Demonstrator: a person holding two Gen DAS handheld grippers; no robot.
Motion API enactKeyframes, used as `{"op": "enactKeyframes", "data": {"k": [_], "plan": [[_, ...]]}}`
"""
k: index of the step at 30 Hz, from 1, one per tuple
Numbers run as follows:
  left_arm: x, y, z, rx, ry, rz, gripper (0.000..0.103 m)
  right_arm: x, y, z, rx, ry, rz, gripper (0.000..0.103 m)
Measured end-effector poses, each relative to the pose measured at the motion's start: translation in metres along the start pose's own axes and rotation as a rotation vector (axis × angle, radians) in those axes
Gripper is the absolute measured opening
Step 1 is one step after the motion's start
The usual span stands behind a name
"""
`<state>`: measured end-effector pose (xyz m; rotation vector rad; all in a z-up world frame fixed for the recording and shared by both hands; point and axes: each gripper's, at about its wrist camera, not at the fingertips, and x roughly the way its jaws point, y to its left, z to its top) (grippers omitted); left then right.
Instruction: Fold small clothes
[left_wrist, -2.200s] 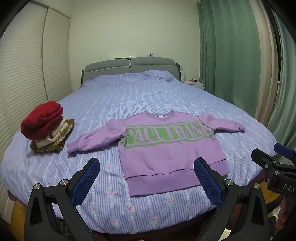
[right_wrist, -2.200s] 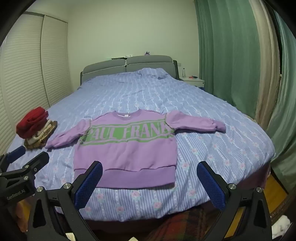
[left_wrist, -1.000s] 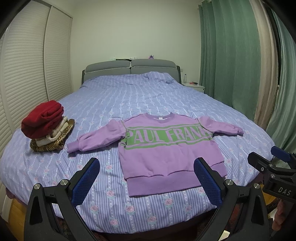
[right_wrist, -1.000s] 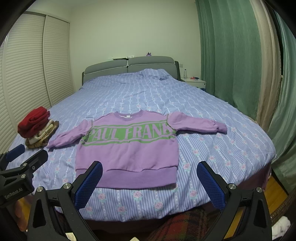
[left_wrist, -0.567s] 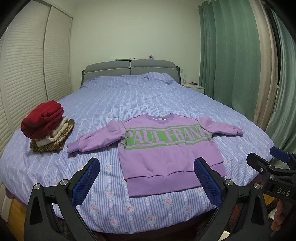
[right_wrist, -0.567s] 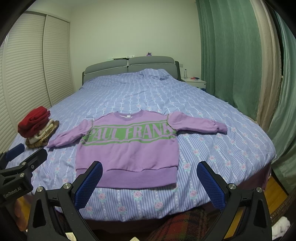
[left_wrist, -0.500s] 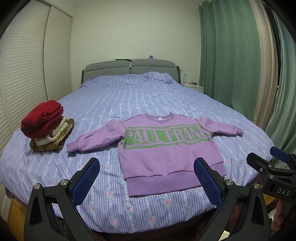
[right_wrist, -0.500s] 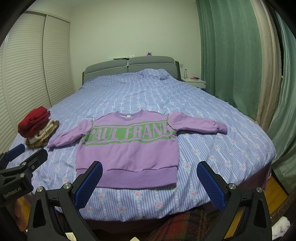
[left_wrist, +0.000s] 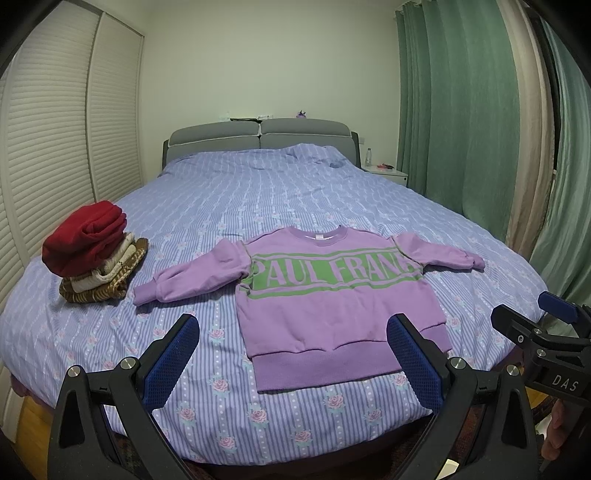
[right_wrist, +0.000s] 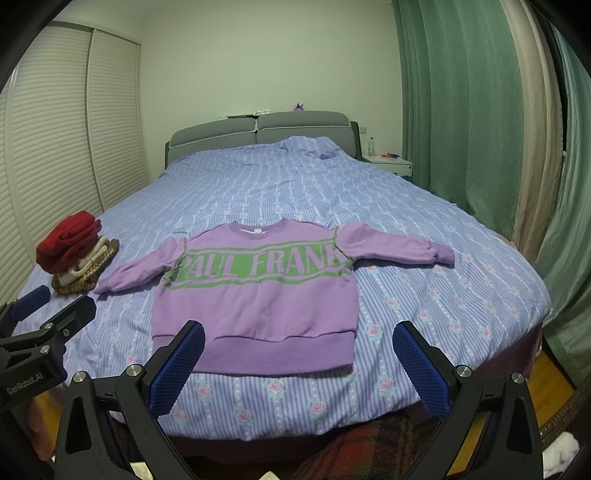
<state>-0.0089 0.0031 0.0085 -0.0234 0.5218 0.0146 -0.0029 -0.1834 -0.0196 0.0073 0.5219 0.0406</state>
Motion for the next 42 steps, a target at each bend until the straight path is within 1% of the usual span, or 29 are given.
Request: {"op": "enactKeyframes", "data": {"k": [14, 19, 25, 28, 31, 34, 38, 40, 42], "plan": [[0.000, 0.000, -0.001, -0.001, 0.003, 0.004, 0.103, 0.001, 0.001, -0.002, -0.004, 0.007, 0.005, 0.103], [0.002, 0.002, -0.002, 0.004, -0.007, 0.012, 0.103, 0.006, 0.002, -0.001, -0.009, 0.022, 0.008, 0.103], [0.015, 0.009, -0.005, -0.014, 0.012, 0.025, 0.103, 0.019, 0.007, 0.001, -0.020, 0.049, 0.012, 0.103], [0.025, 0.021, -0.006, -0.045, 0.026, 0.049, 0.103, 0.032, 0.013, 0.002, -0.023, 0.068, 0.029, 0.103], [0.037, 0.037, -0.005, -0.078, 0.045, 0.103, 0.103, 0.049, 0.024, 0.005, -0.036, 0.081, 0.059, 0.103], [0.050, 0.061, -0.003, -0.123, 0.072, 0.156, 0.103, 0.069, 0.041, 0.010, -0.058, 0.090, 0.102, 0.103], [0.065, 0.102, -0.001, -0.183, 0.096, 0.247, 0.102, 0.098, 0.067, 0.021, -0.094, 0.096, 0.167, 0.103], [0.073, 0.119, 0.001, -0.212, 0.111, 0.262, 0.100, 0.114, 0.083, 0.029, -0.112, 0.090, 0.205, 0.103], [0.085, 0.141, 0.003, -0.262, 0.144, 0.247, 0.096, 0.131, 0.102, 0.039, -0.135, 0.086, 0.240, 0.103]]}}
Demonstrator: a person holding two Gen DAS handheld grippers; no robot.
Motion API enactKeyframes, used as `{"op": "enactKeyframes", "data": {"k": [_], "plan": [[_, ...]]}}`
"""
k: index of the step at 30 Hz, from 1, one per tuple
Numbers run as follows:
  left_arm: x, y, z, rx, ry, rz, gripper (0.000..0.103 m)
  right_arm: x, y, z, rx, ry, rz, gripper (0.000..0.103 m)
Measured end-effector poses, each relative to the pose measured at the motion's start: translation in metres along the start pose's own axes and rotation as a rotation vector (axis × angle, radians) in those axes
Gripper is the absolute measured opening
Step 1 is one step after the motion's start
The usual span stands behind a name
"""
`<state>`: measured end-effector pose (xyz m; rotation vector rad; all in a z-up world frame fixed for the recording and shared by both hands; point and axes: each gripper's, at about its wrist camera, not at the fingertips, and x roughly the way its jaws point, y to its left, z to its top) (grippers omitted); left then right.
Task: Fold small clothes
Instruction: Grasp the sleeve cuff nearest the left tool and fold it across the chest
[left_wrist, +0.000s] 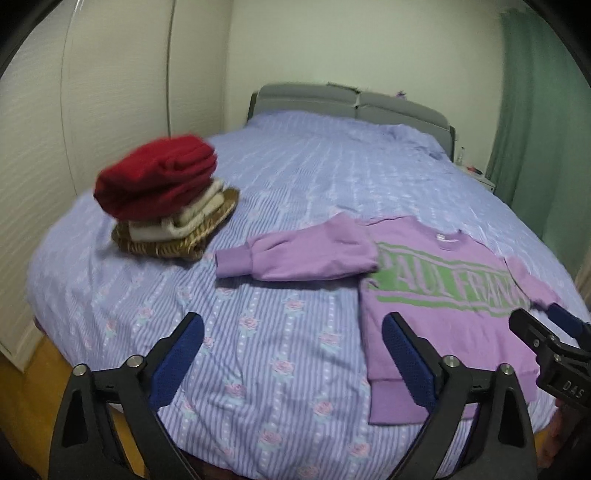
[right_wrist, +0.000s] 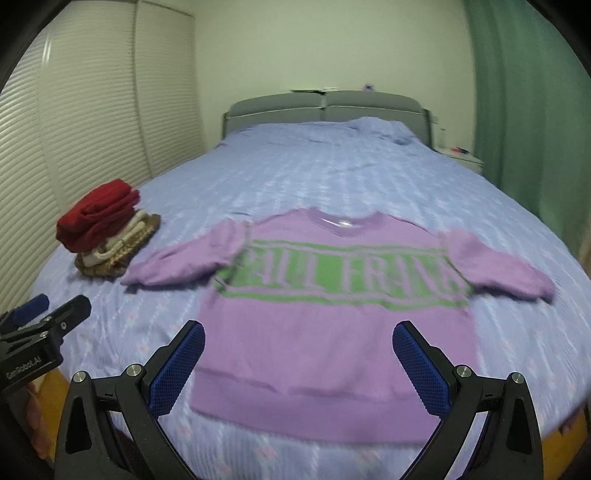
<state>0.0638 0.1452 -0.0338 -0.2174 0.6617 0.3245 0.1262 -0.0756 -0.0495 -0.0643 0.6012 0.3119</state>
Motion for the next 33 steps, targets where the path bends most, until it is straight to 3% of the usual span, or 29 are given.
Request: {"op": "enactKeyframes", "data": {"k": [8, 15, 21, 33], "plan": [[0.077, 0.039, 0.029, -0.092, 0.141, -0.052, 0.077, 0.067, 0.047, 0.041, -0.091, 0.006, 0.052, 0.103], [0.147, 0.073, 0.027, -0.279, 0.260, -0.194, 0.061, 0.122, 0.077, 0.047, -0.089, 0.089, 0.087, 0.103], [0.183, 0.089, 0.025, -0.368, 0.291, -0.223, 0.057, 0.152, 0.085, 0.046, -0.099, 0.125, 0.071, 0.103], [0.229, 0.098, 0.036, -0.462, 0.262, -0.252, 0.056, 0.190, 0.075, 0.057, -0.024, 0.161, 0.035, 0.102]]}}
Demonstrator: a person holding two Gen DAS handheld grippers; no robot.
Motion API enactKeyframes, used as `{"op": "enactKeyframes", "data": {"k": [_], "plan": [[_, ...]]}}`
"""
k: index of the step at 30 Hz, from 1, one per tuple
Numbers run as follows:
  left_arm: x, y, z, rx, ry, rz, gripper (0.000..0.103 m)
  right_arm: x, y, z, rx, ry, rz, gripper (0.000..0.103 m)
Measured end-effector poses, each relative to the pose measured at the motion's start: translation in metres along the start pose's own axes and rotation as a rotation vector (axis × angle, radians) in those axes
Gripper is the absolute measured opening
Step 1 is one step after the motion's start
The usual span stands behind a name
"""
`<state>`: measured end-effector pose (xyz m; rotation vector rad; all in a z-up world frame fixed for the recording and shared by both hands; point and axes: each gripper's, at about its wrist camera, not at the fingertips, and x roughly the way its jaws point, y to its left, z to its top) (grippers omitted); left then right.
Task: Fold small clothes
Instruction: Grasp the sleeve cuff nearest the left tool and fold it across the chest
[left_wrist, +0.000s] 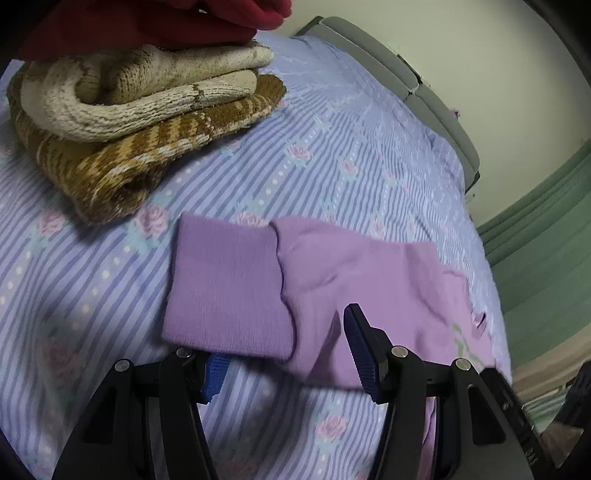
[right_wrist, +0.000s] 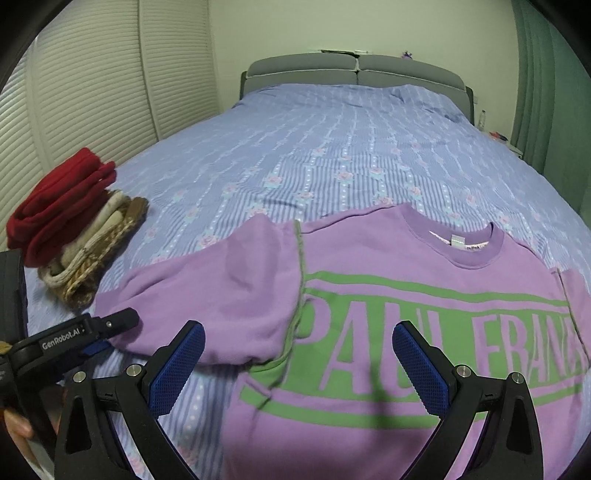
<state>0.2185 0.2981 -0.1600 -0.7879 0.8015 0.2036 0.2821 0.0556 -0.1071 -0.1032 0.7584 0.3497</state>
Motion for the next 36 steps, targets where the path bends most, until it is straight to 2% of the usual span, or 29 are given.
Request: {"op": "enactKeyframes", "data": {"k": [1, 3, 7, 11, 16, 19, 21, 23, 28, 34, 35, 36], "plan": [[0.001, -0.001, 0.002, 0.003, -0.003, 0.003, 0.054, 0.000, -0.002, 0.000, 0.006, 0.002, -0.001, 0.102], [0.000, -0.010, 0.007, 0.042, -0.014, 0.026, 0.028, 0.000, -0.006, 0.000, 0.017, 0.002, -0.006, 0.102], [-0.021, -0.042, 0.014, 0.190, -0.089, 0.056, 0.025, -0.007, -0.017, 0.000, 0.019, -0.004, -0.030, 0.102], [-0.050, -0.097, 0.017, 0.396, -0.199, 0.072, 0.024, -0.021, -0.040, 0.002, 0.043, -0.022, -0.039, 0.102], [-0.069, -0.177, 0.017, 0.560, -0.254, -0.018, 0.023, -0.048, -0.080, 0.005, 0.083, -0.072, -0.074, 0.102], [-0.071, -0.222, 0.011, 0.639, -0.267, -0.043, 0.023, -0.067, -0.109, 0.005, 0.114, -0.103, -0.120, 0.102], [-0.064, -0.251, 0.003, 0.684, -0.243, -0.066, 0.023, -0.079, -0.133, 0.003, 0.148, -0.122, -0.152, 0.102], [-0.049, -0.275, -0.010, 0.728, -0.222, -0.049, 0.023, -0.088, -0.155, 0.001, 0.179, -0.131, -0.177, 0.102], [0.011, -0.318, -0.052, 0.798, -0.064, -0.045, 0.022, -0.102, -0.202, -0.010, 0.245, -0.134, -0.239, 0.102], [0.080, -0.331, -0.092, 0.826, 0.076, 0.020, 0.023, -0.111, -0.242, -0.029, 0.293, -0.114, -0.288, 0.102], [0.086, -0.331, -0.095, 0.823, 0.084, 0.026, 0.025, -0.111, -0.245, -0.032, 0.297, -0.111, -0.293, 0.102], [0.087, -0.331, -0.101, 0.818, 0.091, 0.026, 0.033, -0.112, -0.247, -0.036, 0.299, -0.108, -0.299, 0.102]]}}
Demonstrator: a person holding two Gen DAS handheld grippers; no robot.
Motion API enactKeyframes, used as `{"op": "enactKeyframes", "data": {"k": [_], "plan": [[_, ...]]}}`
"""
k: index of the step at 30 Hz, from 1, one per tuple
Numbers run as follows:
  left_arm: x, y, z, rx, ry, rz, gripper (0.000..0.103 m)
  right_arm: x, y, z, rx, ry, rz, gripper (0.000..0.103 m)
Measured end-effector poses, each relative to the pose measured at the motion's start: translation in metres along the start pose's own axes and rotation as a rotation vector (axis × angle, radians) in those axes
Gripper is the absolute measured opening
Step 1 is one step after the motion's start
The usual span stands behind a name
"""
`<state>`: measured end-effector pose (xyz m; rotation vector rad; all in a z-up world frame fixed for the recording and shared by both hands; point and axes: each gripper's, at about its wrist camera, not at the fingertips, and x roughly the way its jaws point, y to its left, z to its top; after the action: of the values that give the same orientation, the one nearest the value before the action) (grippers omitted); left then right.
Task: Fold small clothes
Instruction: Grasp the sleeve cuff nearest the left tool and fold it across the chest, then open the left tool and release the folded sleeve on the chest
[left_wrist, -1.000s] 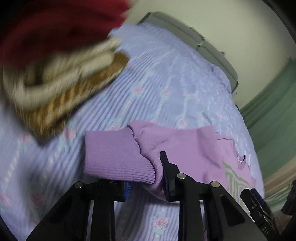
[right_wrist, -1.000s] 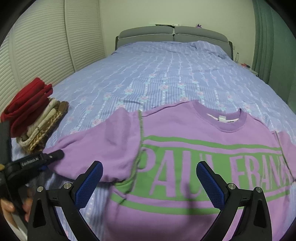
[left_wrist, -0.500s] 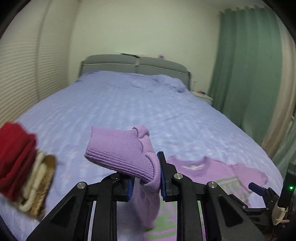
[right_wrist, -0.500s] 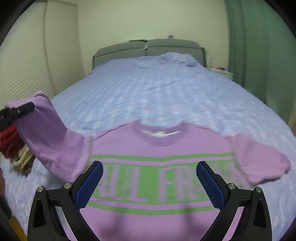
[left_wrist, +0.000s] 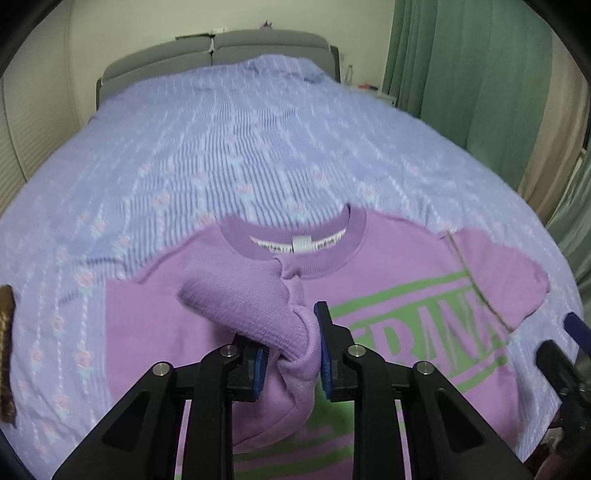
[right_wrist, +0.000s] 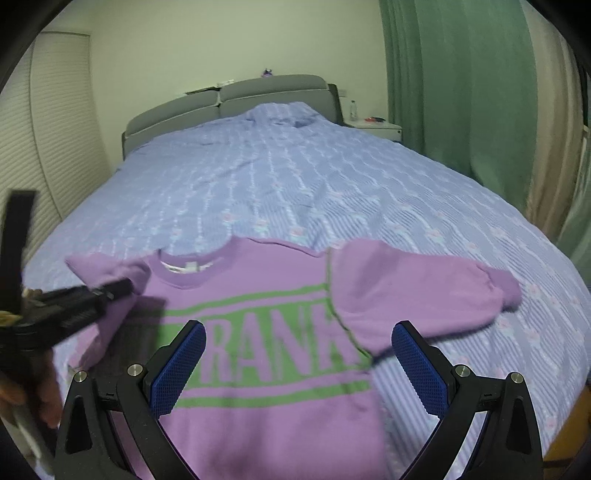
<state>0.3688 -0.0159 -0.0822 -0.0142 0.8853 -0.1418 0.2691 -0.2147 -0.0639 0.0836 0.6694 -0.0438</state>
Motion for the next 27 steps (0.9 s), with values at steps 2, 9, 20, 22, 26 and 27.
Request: {"op": "enactKeyframes", "data": {"k": [2, 9, 20, 22, 26, 27], "plan": [[-0.001, 0.001, -0.003, -0.010, 0.003, -0.027, 0.061, -0.001, -0.005, -0.005, 0.001, 0.008, -0.010, 0.102], [-0.076, 0.027, -0.026, 0.094, -0.189, -0.041, 0.086, 0.000, -0.010, -0.014, 0.039, 0.023, 0.023, 0.102], [-0.080, 0.105, -0.109, 0.154, -0.131, 0.046, 0.075, 0.044, 0.066, -0.030, -0.066, 0.093, 0.177, 0.094], [-0.071, 0.107, -0.115, 0.167, -0.118, 0.045, 0.073, 0.056, 0.074, -0.033, -0.071, 0.118, 0.178, 0.088], [-0.058, 0.108, -0.124, 0.208, -0.104, 0.063, 0.069, 0.068, 0.071, -0.035, -0.012, 0.143, 0.176, 0.083], [-0.054, 0.109, -0.125, 0.212, -0.099, 0.064, 0.067, 0.069, 0.069, -0.036, 0.004, 0.145, 0.178, 0.081]]}}
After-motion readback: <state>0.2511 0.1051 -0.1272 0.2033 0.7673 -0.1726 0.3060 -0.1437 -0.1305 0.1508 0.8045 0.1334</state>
